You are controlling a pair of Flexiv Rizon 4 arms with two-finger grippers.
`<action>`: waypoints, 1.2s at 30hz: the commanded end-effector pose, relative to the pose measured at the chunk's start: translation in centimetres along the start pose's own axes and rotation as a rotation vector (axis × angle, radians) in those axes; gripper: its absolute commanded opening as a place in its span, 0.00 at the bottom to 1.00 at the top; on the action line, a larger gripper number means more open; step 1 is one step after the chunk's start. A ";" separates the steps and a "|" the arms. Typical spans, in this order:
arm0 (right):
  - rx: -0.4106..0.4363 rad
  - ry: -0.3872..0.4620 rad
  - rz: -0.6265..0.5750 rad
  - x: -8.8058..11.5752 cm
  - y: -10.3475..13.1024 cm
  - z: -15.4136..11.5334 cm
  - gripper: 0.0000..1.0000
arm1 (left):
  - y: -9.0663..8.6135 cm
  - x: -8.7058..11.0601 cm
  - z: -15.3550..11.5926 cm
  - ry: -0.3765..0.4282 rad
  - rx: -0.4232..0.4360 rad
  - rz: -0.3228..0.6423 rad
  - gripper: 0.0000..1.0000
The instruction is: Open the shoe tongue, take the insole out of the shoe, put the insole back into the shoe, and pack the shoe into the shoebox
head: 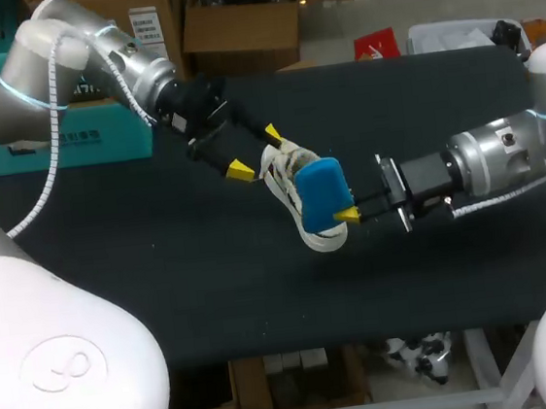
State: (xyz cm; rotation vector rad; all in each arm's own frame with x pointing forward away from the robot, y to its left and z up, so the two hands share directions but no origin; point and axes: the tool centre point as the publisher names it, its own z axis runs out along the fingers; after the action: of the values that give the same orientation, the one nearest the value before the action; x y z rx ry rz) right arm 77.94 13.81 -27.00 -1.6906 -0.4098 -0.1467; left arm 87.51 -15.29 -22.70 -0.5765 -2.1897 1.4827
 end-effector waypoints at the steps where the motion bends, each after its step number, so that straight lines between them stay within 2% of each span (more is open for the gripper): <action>1: 0.016 0.000 0.002 -0.7 0.1 0.3 0.00 | 0.6 -0.5 -0.7 0.150 -0.013 0.021 1.00; 9: 0.068 -0.036 0.014 -2.1 -0.4 0.9 0.00 | 1.8 -1.4 -1.2 0.260 -0.040 0.025 1.00; 12: 0.119 -0.057 0.015 -2.5 -0.9 1.1 0.00 | 1.8 -2.4 -2.2 0.217 0.038 0.030 1.00; 28: 0.119 -0.058 0.011 -2.5 -1.0 1.2 0.00 | 1.8 -2.4 -2.2 0.217 0.038 0.030 1.00; 29: 0.119 -0.058 0.011 -2.5 -1.0 1.2 0.00 | 1.9 -2.8 -2.2 0.279 0.057 0.076 1.00; 30: 0.148 -0.061 0.004 -2.6 -1.0 1.0 0.00 | 1.9 -3.2 -2.4 0.286 0.049 0.060 1.00; 36: 0.150 -0.077 -0.009 -3.6 -1.4 0.3 0.00 | 1.8 -3.8 -3.3 0.372 0.002 0.253 1.00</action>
State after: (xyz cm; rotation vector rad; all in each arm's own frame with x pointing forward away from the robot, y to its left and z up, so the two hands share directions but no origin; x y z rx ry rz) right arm 74.17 14.17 -26.80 -1.5601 -0.4750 -0.0585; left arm 91.44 -14.55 -23.64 -0.9001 -2.0276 1.4923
